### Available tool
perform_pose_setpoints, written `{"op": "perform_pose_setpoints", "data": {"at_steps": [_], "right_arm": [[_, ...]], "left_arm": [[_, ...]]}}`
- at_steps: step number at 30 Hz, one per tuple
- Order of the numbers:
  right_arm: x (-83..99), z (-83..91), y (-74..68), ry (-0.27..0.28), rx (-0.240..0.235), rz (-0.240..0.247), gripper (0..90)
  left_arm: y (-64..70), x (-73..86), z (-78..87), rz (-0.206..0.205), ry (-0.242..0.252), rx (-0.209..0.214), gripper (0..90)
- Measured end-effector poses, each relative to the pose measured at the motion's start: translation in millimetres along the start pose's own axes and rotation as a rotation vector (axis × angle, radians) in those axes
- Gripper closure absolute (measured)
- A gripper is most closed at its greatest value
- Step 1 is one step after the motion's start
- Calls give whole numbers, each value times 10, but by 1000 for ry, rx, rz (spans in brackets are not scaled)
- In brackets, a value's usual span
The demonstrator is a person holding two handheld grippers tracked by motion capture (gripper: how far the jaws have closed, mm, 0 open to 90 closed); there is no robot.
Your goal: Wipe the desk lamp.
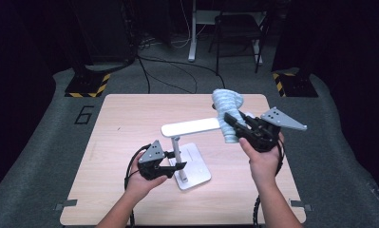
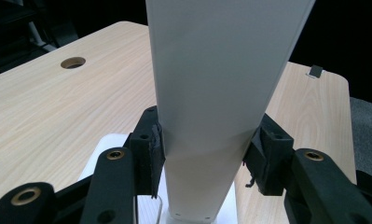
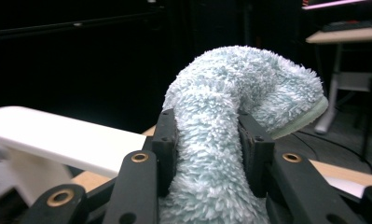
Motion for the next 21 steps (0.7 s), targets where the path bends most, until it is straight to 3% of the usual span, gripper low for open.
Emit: {"op": "perform_pose_setpoints", "data": {"at_steps": [5,10,15,21], "right_arm": [[-30,-155,-437,-6,-99,50,649],[-14,-215,-711,7,-166,77,649],[24,-201,-866,10,-213,91,650],[109,-123,-936,16,-241,110,652]], "left_arm": [[5,1,0,11,-1,-11,525],[-1,0,-1,9,4,-10,524],[-2,-3,-7,12,9,-13,523],[-5,-5,-12,13,13,-14,523]]}}
Point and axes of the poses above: each handheld gripper's, and its own axes: z roughly backward along the jaws, x roughly out of its underside, y roughly to its right, the point moved 10 cm from there along -z, roughly forward along the jaws, and after that the axes turned 7 degrees about -x, right-handed, at the moved point
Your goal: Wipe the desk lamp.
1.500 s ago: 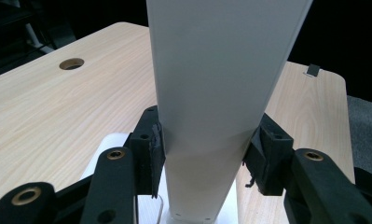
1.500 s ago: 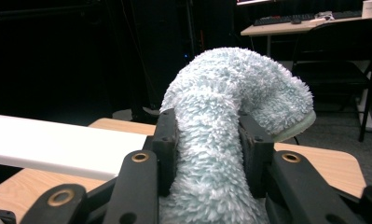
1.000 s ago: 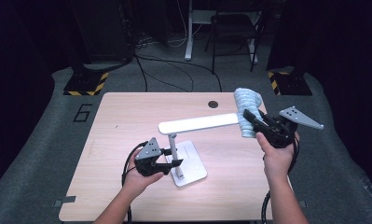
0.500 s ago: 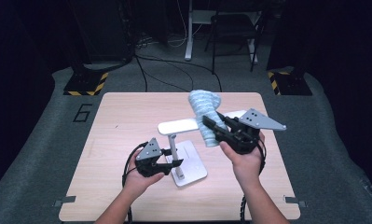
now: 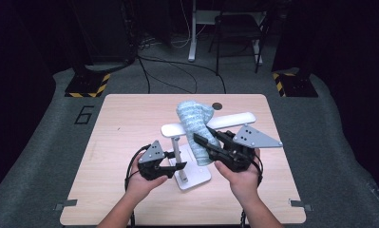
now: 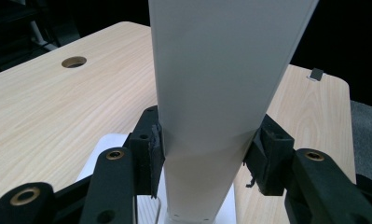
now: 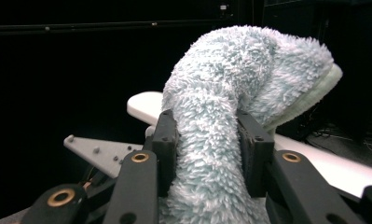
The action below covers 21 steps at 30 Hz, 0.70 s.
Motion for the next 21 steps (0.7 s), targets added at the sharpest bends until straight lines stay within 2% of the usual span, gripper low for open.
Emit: {"op": "perform_pose_setpoints", "data": {"at_steps": [7,10,15,20,21], "right_arm": [[152,159,-10,-6,-1,-6,654],[234,225,-3,-15,-6,-19,654],[427,287,26,-31,-15,-50,654],[569,318,58,-33,0,-67,656],[645,342,60,-34,16,-71,656]], "left_arm": [[5,9,2,4,-5,5,523],[9,14,8,4,-10,16,523],[7,10,1,10,-8,6,522],[11,10,1,12,-8,7,522],[10,10,1,12,-9,8,522]]}}
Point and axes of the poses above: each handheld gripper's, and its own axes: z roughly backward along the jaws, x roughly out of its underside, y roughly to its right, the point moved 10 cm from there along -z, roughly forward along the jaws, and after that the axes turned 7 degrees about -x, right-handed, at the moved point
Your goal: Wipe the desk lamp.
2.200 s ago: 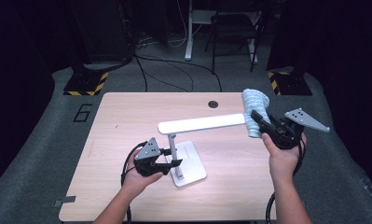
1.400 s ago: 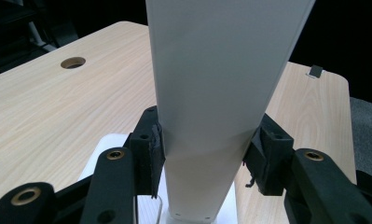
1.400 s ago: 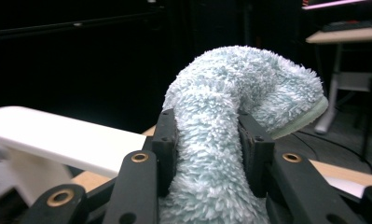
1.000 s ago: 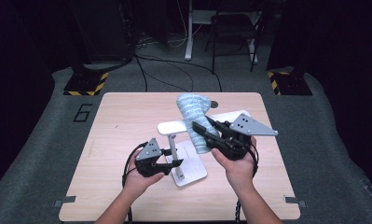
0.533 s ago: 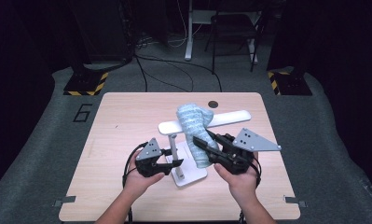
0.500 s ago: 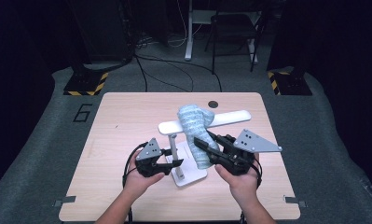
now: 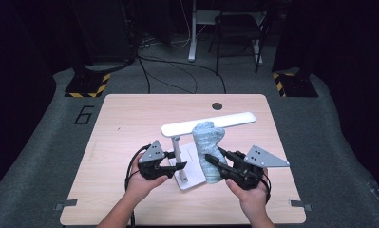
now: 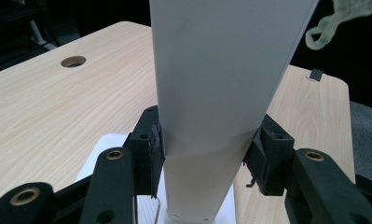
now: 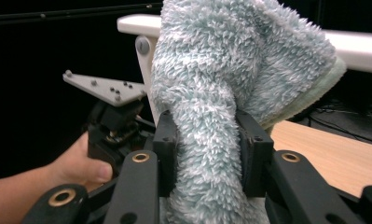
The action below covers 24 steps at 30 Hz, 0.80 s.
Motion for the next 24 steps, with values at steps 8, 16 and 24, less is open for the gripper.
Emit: {"op": "perform_pose_setpoints", "data": {"at_steps": [8,16,24], "right_arm": [[168,113,-19,-9,15,-5,658],[274,159,43,-27,47,-29,657],[468,153,177,-52,92,-51,655]], "left_arm": [[2,2,1,0,-1,-1,522],[-4,-4,-3,-8,0,-2,522],[-5,-1,-3,-5,2,-3,521]]}}
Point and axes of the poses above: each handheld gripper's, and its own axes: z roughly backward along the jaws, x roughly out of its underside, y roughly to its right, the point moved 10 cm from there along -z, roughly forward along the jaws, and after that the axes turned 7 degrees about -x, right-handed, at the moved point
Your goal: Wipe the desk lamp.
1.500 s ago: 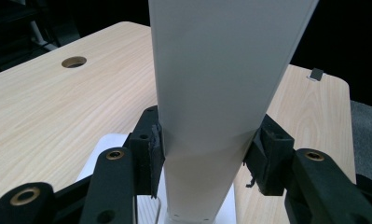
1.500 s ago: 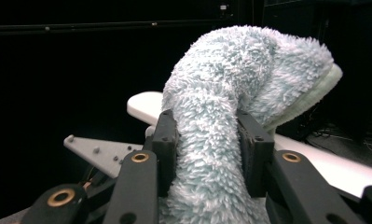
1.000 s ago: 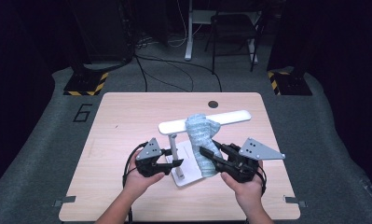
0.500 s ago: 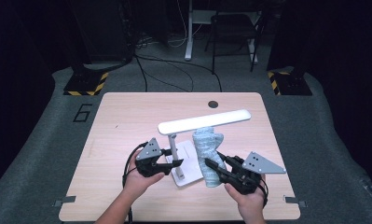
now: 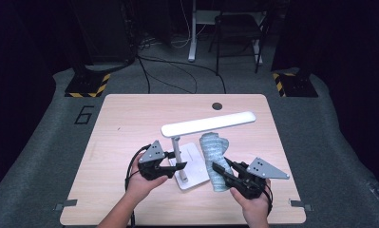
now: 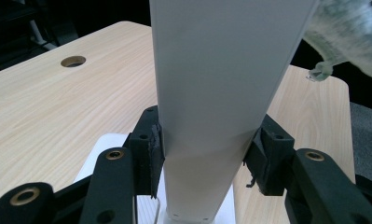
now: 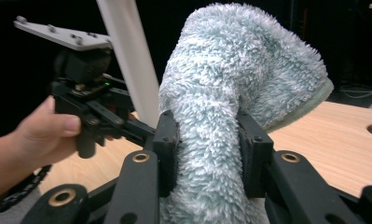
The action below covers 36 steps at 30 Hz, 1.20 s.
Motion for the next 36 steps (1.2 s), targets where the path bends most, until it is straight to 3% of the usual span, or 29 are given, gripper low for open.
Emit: {"op": "perform_pose_setpoints", "data": {"at_steps": [3,7,12,17,22,28,36], "right_arm": [[77,-15,83,-20,29,5,653],[234,-48,198,-56,58,-31,649],[417,-89,347,-104,109,-18,645],[622,-136,471,-146,124,-69,642],[802,-138,607,-207,164,-77,640],[890,-66,783,-206,197,-148,638],[1014,-9,1022,-278,294,-87,636]], "left_arm": [[0,1,0,0,1,0,521],[-1,2,1,5,2,-1,520],[4,5,4,15,6,13,517],[3,8,5,13,4,15,516],[4,1,0,15,9,5,516],[-1,8,10,11,0,2,515],[4,9,13,11,-3,2,514]]}}
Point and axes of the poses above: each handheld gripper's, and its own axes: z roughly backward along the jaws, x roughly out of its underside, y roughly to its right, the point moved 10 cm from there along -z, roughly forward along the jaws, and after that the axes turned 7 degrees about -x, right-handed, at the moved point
